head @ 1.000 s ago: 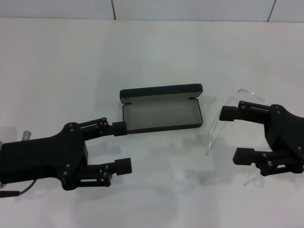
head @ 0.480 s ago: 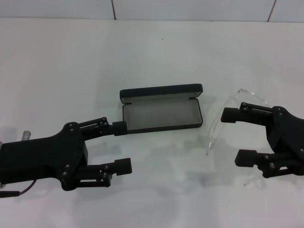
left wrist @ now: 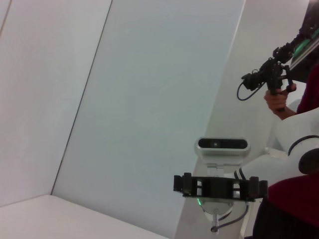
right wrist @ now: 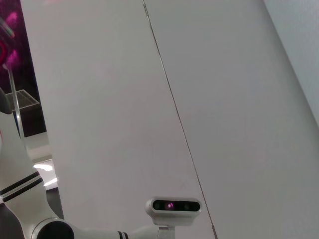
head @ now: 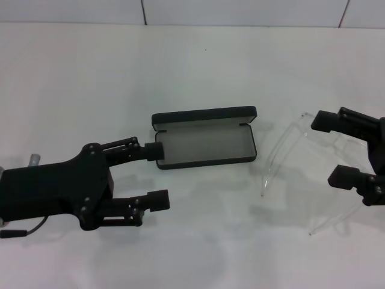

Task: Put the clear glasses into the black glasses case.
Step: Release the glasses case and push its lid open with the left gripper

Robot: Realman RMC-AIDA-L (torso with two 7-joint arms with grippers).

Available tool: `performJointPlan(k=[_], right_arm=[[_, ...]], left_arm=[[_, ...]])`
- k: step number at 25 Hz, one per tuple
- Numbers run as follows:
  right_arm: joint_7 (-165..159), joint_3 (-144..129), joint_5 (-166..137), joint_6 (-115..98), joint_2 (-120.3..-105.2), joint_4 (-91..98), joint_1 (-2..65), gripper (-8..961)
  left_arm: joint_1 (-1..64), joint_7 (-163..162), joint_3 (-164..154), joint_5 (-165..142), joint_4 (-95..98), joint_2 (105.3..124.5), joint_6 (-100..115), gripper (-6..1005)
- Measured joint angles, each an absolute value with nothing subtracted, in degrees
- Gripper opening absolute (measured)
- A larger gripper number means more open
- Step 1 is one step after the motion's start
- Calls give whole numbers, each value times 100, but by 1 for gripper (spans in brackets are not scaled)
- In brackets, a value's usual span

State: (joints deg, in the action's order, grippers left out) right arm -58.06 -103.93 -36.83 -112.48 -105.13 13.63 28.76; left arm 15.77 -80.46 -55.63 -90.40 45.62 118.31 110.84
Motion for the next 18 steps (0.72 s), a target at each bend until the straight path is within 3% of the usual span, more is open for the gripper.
performJointPlan(k=[18], right_arm=[[-5741, -10245, -3943, -11281, -10466, 1407, 2892, 873]], left_arm=[[1677, -8039, -5563, -8944, 4532, 11831, 11072, 817]])
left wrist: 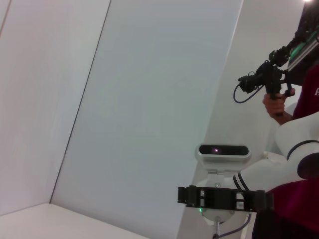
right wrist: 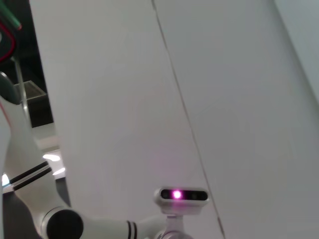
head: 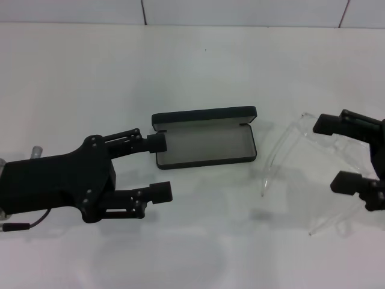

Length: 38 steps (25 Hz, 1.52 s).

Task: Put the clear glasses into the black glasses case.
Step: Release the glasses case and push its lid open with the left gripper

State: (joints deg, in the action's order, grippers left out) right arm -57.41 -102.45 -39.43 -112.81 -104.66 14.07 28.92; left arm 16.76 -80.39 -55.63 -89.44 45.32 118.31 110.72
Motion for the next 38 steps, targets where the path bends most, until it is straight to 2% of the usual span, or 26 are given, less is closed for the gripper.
performJointPlan(k=[14, 17, 24, 29, 35, 38], right_arm=[[-5738, -9912, -4091, -11234, -10495, 1391, 3023, 872], [-5598, -9007, -4101, -11275, -10516, 1394, 2721, 873], [-5351, -7367, -4110, -11481, -10710, 1640, 2010, 873], [-5213, -7306, -4131, -11483, -10714, 1599, 1833, 872], [-4818, -7345, -4138, -11452, -10724, 1569, 1573, 873], [-4714, -7342, -4142, -11354, -10721, 1567, 1516, 873]], left_arm=[[1596, -8033, -5555, -8960, 4537, 11824, 11051, 811], [1824, -8144, -5286, -8984, 4776, 11812, 10976, 810], [2475, -9176, -4972, -9282, 5983, 11708, 10089, 780], [3058, -9968, -4962, -9997, 6613, 11610, 9428, 739], [3985, -10824, -4967, -11296, 6799, 11583, 9102, 738], [4335, -11175, -5027, -12053, 6963, 11637, 9094, 737]])
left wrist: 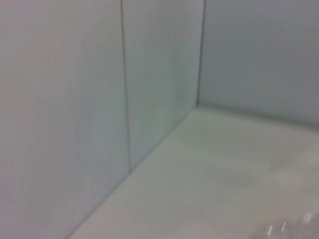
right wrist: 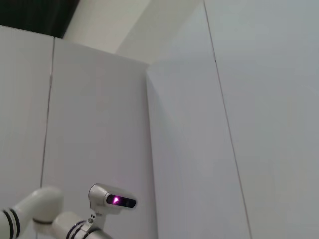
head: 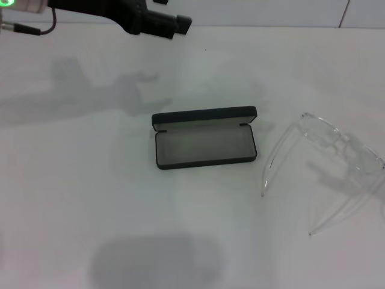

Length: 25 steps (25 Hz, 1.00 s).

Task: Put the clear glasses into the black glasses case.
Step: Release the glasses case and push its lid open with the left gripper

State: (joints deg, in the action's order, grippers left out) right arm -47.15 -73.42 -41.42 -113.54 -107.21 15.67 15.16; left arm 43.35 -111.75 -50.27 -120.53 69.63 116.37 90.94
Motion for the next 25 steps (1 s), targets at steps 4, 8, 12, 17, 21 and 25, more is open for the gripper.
performJointPlan(k=[4, 8, 12, 17, 21, 25], right_arm=[[-4685, -7340, -4151, -11264, -10719, 1565, 1546, 872], [-4684, -7322, -4270, -11162, -10728, 1565, 1645, 872], [-4684, -7332, -4277, -11056, -10733, 1560, 1690, 872], [-4684, -7324, -4281, -10989, -10740, 1556, 1704, 873], [-4684, -7309, -4281, -10976, -10740, 1555, 1706, 873], [-4684, -7303, -4281, -10883, -10755, 1561, 1716, 873]], left_arm=[[4642, -11602, -5390, -13280, 7271, 11785, 9092, 737], [4787, -11865, -5983, -14116, 7315, 11907, 9078, 736], [4760, -12188, -6806, -14419, 7275, 11955, 8842, 735], [4671, -12394, -7531, -14382, 7252, 11969, 8454, 735], [4708, -12549, -7937, -14374, 7234, 11982, 8379, 735], [4733, -12648, -8273, -14277, 7186, 11992, 8322, 734]])
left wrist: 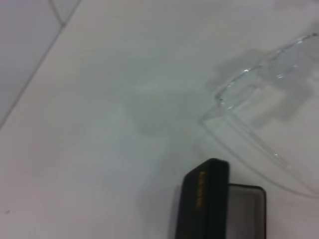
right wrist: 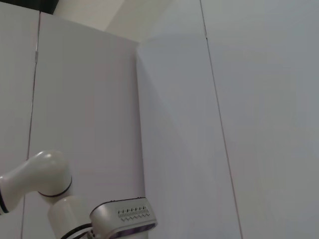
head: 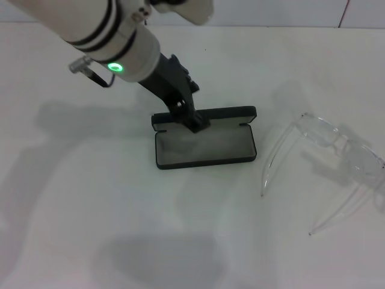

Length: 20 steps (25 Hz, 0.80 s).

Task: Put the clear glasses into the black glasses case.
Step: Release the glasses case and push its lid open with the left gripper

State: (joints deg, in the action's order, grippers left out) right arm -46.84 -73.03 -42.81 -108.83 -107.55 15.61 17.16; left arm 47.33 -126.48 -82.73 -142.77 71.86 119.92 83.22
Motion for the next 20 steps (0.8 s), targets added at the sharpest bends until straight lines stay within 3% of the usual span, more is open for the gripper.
performJointPlan(k=[20], right_arm=[[-4681, -7295, -4279, -10815, -10783, 1563, 1712, 873]], left_arm=[[4988, -12765, -9186, -14324, 6019, 11994, 7047, 690]])
